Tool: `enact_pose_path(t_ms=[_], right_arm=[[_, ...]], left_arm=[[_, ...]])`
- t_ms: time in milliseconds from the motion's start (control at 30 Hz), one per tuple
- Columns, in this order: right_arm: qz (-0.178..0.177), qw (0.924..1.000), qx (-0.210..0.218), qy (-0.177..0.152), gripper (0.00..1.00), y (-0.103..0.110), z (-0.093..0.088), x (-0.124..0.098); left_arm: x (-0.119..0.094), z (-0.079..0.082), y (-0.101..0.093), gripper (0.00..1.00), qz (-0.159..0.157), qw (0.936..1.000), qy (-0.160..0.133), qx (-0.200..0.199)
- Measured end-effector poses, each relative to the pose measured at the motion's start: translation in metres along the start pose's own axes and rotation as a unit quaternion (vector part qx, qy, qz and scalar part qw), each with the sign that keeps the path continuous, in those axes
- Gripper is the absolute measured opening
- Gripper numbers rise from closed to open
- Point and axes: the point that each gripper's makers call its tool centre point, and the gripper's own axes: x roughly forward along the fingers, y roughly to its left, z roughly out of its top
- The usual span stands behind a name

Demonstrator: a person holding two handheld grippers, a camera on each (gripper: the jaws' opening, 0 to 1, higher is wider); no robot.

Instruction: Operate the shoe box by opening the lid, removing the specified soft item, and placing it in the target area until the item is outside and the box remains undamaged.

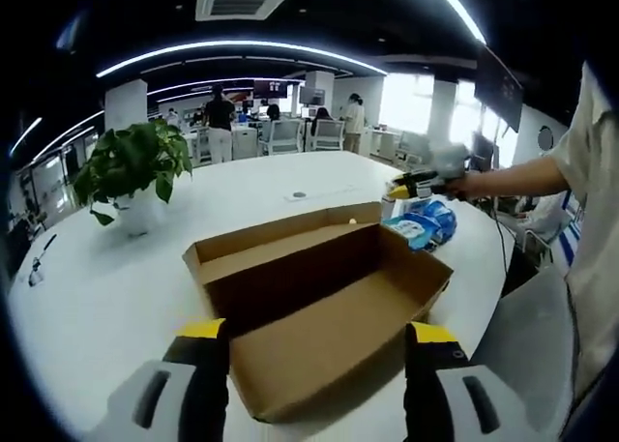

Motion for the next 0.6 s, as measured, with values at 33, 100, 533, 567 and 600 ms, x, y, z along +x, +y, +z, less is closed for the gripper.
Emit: enact_pose_path(t_ms=[33,100,533,567,600], right_arm=[[0.0,1.0,-0.001,0.002,0.21,-0.001,-0.001,0.0],[0.0,1.0,-0.005,0.005,0.21,0.0,-0.002,-0.001],[-0.007,0.9995,-0.01,0.029,0.22,-0.005,-0.003,0.002],[-0.007,0.9995,-0.009,0.03,0.22,-0.005,-0.003,0.002],[-0.012,0.9994,-0.008,0.033,0.22,-0.006,-0.004,0.003]], left_arm=[[0.0,0.0,0.0,0.74,0.0,1.0,0.0,0.0],[0.0,-0.001,0.001,0.73,0.002,1.0,0.002,0.0],[-0.004,-0.009,0.009,0.65,0.02,0.9997,0.012,0.0],[-0.004,-0.01,0.01,0.65,0.023,0.9997,0.013,0.0],[-0.004,-0.01,0.011,0.64,0.024,0.9996,0.014,-0.001]])
